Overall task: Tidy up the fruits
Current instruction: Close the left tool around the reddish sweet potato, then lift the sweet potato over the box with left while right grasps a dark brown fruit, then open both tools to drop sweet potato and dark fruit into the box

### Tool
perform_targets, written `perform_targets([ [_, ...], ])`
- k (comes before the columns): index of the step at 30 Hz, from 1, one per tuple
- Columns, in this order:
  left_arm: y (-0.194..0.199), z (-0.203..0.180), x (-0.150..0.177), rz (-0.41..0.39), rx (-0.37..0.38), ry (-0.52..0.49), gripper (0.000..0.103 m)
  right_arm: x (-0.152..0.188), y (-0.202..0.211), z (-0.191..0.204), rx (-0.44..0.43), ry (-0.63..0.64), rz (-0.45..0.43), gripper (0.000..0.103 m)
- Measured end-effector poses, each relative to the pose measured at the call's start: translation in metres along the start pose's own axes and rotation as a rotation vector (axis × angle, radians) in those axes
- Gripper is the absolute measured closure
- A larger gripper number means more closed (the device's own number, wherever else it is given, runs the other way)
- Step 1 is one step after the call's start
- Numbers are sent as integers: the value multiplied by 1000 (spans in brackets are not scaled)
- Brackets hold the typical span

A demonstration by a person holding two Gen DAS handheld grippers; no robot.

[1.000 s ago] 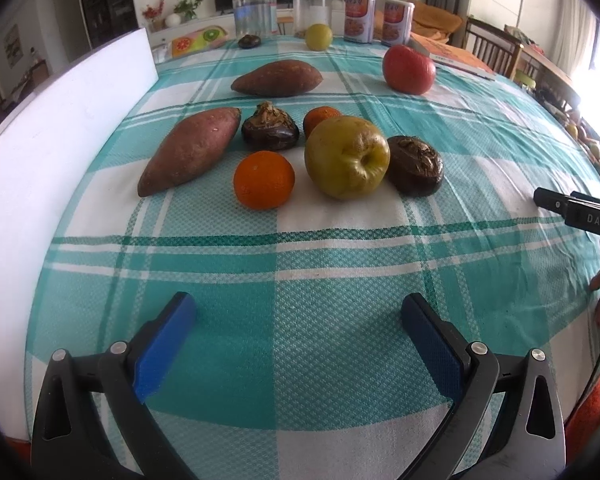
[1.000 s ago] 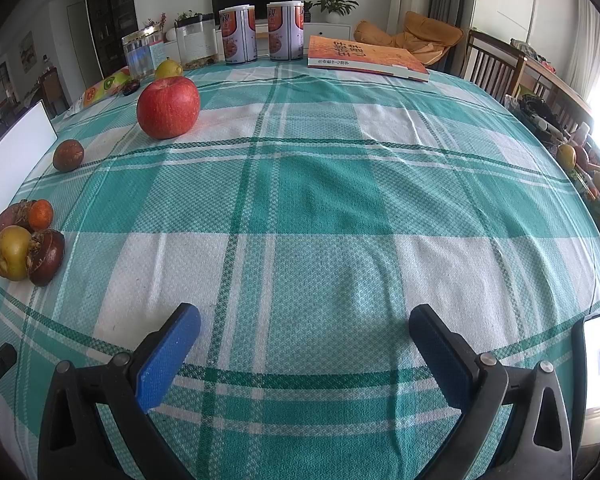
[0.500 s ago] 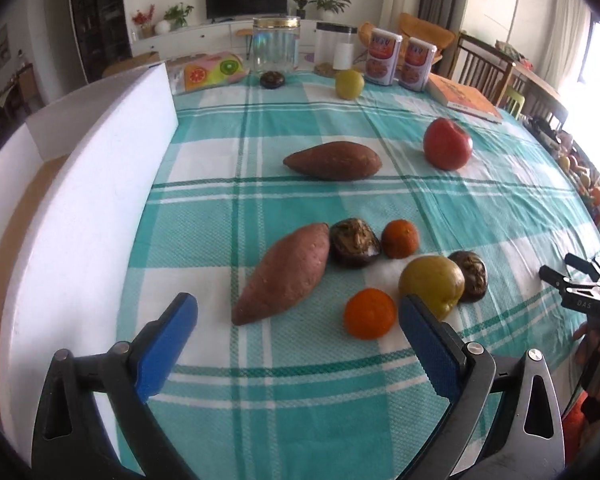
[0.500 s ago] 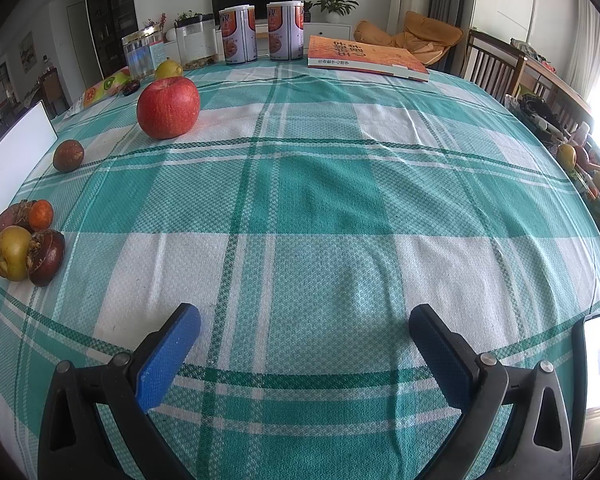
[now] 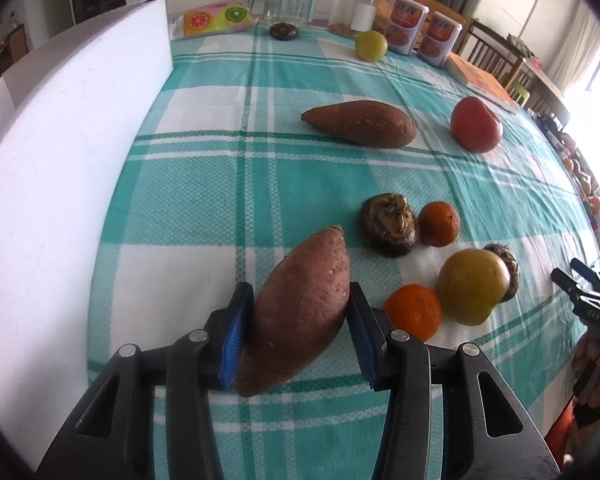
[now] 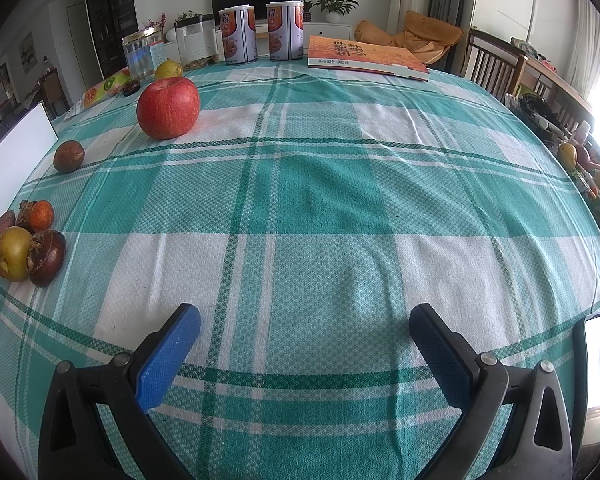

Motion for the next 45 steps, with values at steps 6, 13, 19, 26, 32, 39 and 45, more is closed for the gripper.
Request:
perform_targets([
  [6,27,-4,53,0,17,45,54,-2,43,78,-324,168,-30,10],
  [13,22,-18,62,55,-33,-110,53,-17,40,207,-457,501,-4,29],
  [19,34,-12,70,16,-9,-80,60,-21,34,217,-434,509,54,56],
  [26,125,-29,54,-200,208,66,60,-28,113,216,-553,407,43,56],
  [32,207,53,26,-362,44,206,60,-55,211,338,-804,459,-51,56],
  [39,211,161,59,-310,-229,376,59,-37,239,486,-869,577,-45,56],
  [45,223,156,69,-367,-319,350,15,-33,228,472,-768,503,-71,22],
])
Point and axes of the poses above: each gripper's, at about its wrist camera, not at the fingertips, and y roughly against the way its jaws point, z to its left, x to its underside, the point moved 9 cm from there along -y, roughly the way its jaws point, and after that the axes turned 9 degrees about x, right-handed, at the moved point
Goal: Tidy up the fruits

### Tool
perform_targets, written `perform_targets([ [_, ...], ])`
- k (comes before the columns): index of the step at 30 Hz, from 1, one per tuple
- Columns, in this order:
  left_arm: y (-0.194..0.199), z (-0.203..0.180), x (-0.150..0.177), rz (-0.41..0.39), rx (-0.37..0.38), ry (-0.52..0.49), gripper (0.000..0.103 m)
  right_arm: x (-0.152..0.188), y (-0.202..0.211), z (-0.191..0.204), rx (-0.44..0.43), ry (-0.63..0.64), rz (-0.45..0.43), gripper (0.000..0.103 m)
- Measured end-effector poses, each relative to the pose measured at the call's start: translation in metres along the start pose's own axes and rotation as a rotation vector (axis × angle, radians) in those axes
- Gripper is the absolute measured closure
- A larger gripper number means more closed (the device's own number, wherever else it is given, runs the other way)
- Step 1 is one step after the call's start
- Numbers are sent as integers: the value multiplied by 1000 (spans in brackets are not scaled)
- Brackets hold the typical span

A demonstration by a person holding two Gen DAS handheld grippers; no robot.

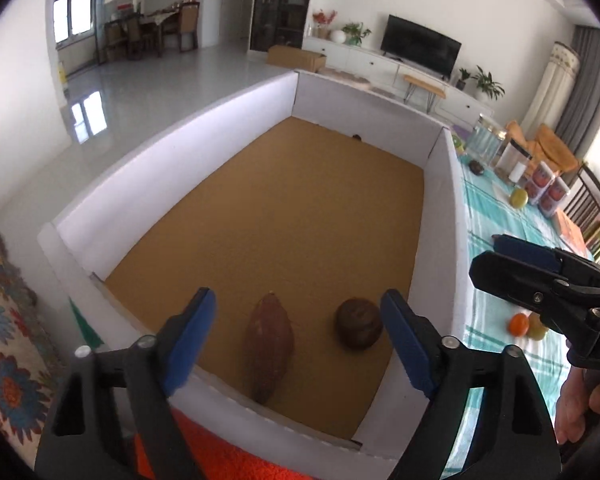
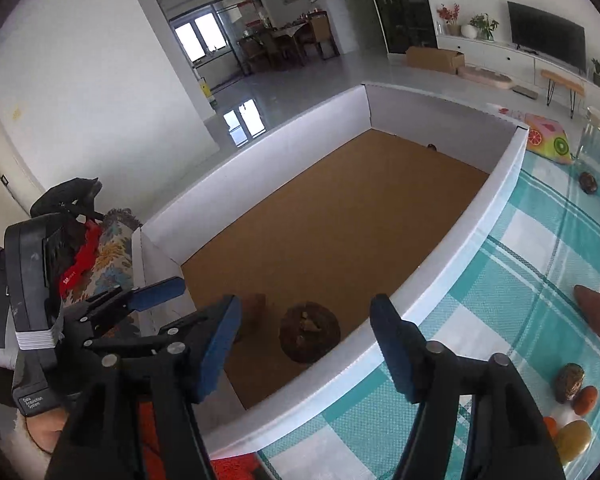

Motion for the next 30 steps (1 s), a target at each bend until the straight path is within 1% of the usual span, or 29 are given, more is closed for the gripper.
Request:
perform_targets([
  [1,4,-11,-3,-21,23,-17,14,5,10,-16,44,-13,-26,19],
  [3,13,-41,-5,-53,92,-61,13,22,34,-57,148,-36,-79,17],
  [4,17,-62,-4,-65,136,-91,9,34,47,-80,215,-50,-104,13],
  [6,23,-107,6,-69,239,-164,6,66,69,-136,380,-99,-130,8],
  [7,23,-132,16,-57,289,-205,5,85,79,-164,457,-130,-126,7],
  [9,12,-177,42,-6,376,-285,5,126,93,-220,600,-193,-90,7],
  [10,1,-194,54,26,402,-321,5,146,98,-246,672,-218,-56,7],
  [11,-12,-208,67,61,407,-351,5,165,103,-270,732,-251,-18,7],
  [12,-27,-218,78,94,402,-370,5,182,108,-290,771,-287,8,7],
  [15,-70,-230,96,158,387,-360,5,213,121,-339,833,-383,71,7],
  [17,-94,-227,97,172,356,-343,5,223,121,-361,841,-426,92,7],
  [18,-95,-222,104,173,336,-336,5,224,120,-369,847,-441,100,7],
  [21,-113,-214,97,156,304,-312,5,220,114,-392,890,-466,116,6],
  [23,-122,-210,92,144,273,-307,5,213,103,-405,908,-471,135,3],
  [24,-127,-207,91,147,261,-298,5,210,101,-410,916,-473,129,0],
  [26,-134,-204,94,160,254,-274,5,201,95,-418,926,-459,101,0],
  [27,-136,-203,96,167,248,-270,5,199,91,-423,915,-455,96,0],
  [28,-136,-204,96,157,237,-284,5,198,90,-426,887,-473,90,0],
  [30,-140,-205,97,156,216,-321,5,201,84,-433,784,-549,82,0],
])
Point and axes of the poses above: each gripper's, at about its wrist camera, not at the fingertips, and y roughly against the way its jaws point, z to its left, x to its underside, the point moved 9 cm from there along -y, roughly the way its jaws point, and after that the axes turned 9 degrees about x, right-handed, at the moved point
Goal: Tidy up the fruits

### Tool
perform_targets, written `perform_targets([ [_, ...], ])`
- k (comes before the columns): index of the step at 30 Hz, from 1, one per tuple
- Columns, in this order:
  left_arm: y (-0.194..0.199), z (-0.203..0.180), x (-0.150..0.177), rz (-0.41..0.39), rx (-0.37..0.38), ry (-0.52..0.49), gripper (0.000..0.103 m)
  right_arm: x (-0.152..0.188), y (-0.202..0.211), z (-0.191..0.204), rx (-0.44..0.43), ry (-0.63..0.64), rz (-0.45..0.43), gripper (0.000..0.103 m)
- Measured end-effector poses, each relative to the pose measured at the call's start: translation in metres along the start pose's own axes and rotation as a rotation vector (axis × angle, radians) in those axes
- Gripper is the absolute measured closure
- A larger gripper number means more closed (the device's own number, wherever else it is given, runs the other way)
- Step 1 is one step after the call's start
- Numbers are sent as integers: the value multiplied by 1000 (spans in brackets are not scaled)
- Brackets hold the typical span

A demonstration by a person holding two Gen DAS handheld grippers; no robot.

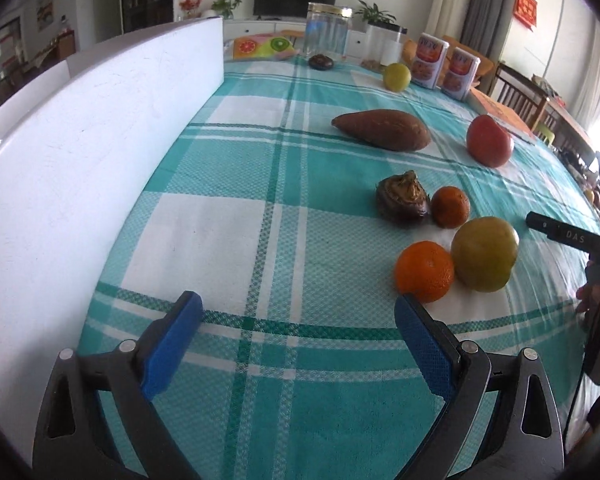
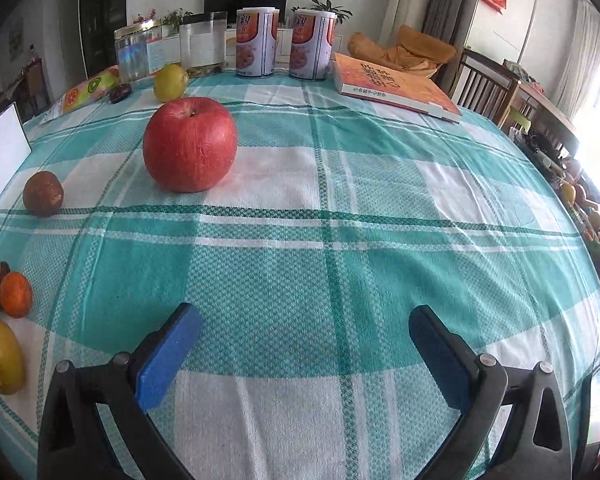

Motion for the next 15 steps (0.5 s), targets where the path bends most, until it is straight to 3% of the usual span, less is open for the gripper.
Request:
perform_targets([
  [15,-6,-1,0,18,-33,-40,4,3,1,1,-3,11,-10,0],
])
Point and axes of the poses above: each gripper's, at about its wrist camera, not at the fingertips, and y roughly against the way its jaws point, z to its left, x to its underside, the point moved 9 cm from there along -y, roughly the way its jaws point, and after that the axes turned 9 degrees about x, right-handed, at the moved point
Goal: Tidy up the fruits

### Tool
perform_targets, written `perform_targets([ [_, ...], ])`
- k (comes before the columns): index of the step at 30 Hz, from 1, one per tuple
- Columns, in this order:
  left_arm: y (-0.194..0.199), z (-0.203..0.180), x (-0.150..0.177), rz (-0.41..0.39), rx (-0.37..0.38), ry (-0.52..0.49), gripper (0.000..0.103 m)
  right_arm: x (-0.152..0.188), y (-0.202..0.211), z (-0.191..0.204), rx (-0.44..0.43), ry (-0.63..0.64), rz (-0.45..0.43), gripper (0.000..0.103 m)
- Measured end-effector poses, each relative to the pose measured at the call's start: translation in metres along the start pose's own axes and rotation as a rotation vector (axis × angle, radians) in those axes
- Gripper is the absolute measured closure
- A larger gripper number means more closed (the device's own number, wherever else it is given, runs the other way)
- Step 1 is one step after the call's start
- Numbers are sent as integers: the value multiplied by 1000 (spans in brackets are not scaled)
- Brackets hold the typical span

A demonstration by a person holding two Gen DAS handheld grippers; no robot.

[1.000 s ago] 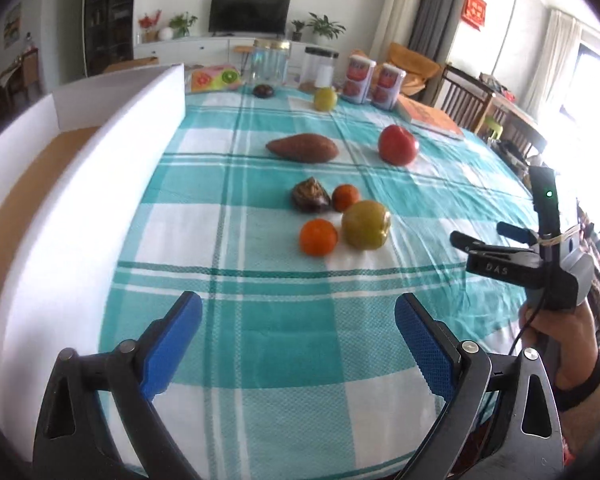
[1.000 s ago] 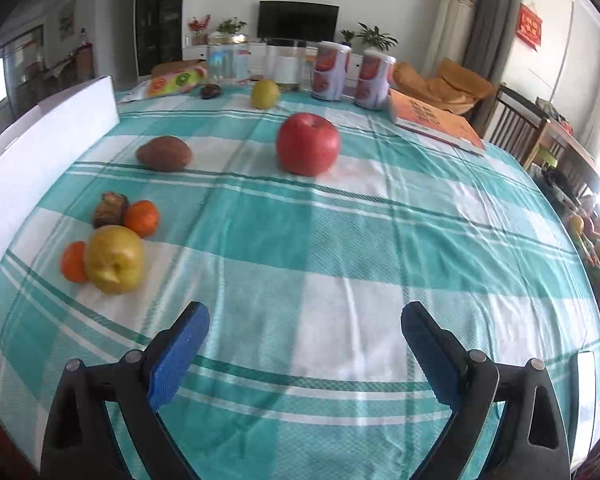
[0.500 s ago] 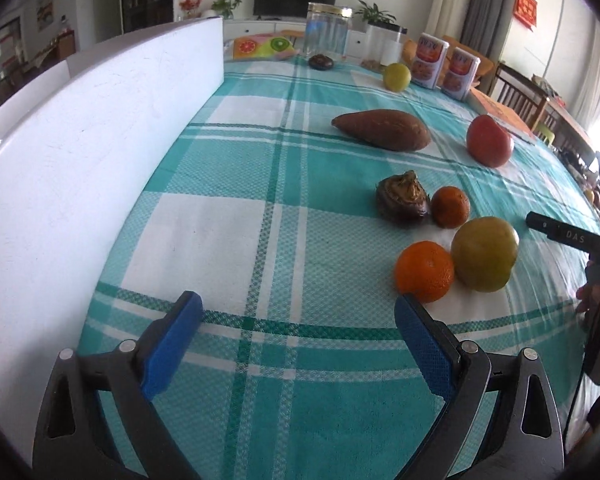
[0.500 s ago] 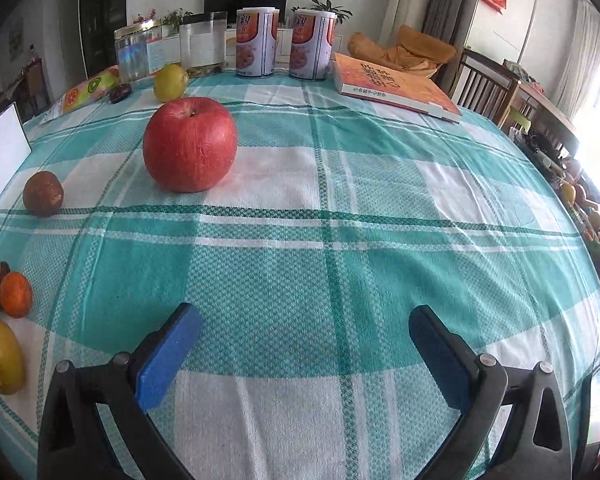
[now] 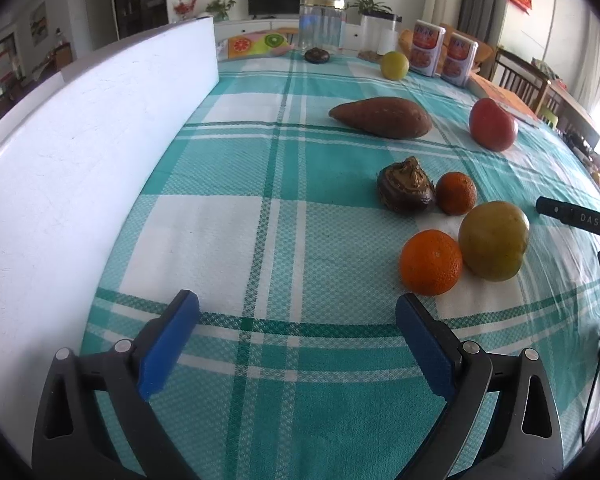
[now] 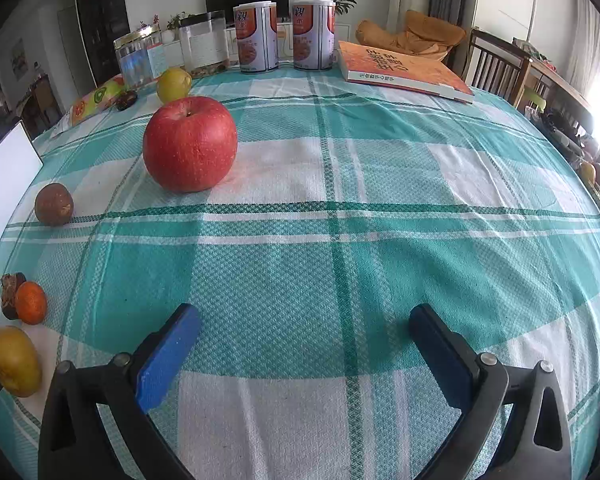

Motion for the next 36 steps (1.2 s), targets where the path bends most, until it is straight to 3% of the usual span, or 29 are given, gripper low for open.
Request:
perform_targets([
  [17,2,1,0,-15,28,17,4,0,0,0,0,0,0,0],
  [36,-1,-1,1,0,4,-5,4,0,0,0,0,0,0,0],
])
Point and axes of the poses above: each gripper's, at about its wrist camera, not at the fingertips, and y roughly against the way its jaws point, z to its left, x to its underside, the point moved 9 cm from there along -y, roughly the way its jaws point, and after that the axes turned 9 degrees about x, right-handed, at the moved point
